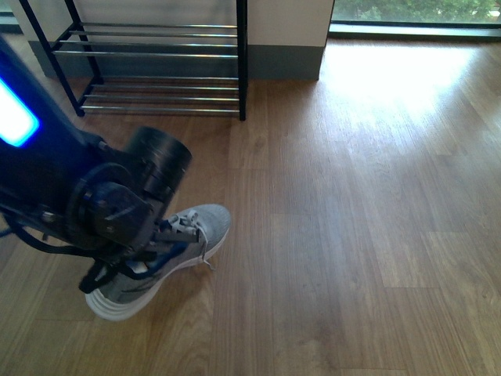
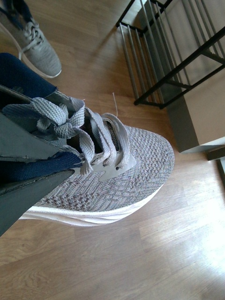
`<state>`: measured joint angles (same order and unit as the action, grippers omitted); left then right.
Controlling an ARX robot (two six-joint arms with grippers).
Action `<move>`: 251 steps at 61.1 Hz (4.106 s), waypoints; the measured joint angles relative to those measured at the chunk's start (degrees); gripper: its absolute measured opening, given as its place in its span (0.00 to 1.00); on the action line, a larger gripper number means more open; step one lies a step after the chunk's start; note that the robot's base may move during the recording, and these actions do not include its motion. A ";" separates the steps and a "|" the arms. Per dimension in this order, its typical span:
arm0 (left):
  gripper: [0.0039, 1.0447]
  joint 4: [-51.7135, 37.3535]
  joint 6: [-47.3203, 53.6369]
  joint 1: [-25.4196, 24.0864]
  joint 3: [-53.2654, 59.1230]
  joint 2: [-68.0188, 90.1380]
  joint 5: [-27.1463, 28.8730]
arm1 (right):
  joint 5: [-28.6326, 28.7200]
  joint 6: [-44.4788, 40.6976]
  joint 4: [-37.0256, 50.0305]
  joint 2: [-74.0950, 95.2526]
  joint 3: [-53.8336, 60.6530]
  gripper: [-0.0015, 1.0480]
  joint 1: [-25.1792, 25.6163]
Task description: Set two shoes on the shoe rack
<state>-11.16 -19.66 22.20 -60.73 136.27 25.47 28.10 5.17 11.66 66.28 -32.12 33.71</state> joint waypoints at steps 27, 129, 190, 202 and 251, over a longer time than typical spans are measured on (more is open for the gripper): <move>0.01 0.15 -2.93 -5.46 28.28 -50.23 6.10 | -0.04 0.00 0.00 0.00 0.00 0.01 0.00; 0.01 11.96 -5.27 -10.03 33.81 -83.82 3.67 | 0.04 0.00 0.00 -0.04 0.00 0.01 -0.11; 0.01 11.98 -5.27 -10.08 33.81 -83.78 3.78 | 0.26 0.00 0.00 -0.02 0.00 0.01 -0.31; 0.01 11.98 -5.29 -10.14 33.81 -83.78 4.09 | 0.33 0.00 -0.02 -0.04 0.00 0.01 -0.33; 0.01 12.00 -5.27 -10.14 33.83 -83.78 3.48 | -0.20 0.00 -0.02 -0.04 0.00 0.01 -0.15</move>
<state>0.84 -24.93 12.05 -26.89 52.49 28.95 27.90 5.17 11.64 66.24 -32.12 33.56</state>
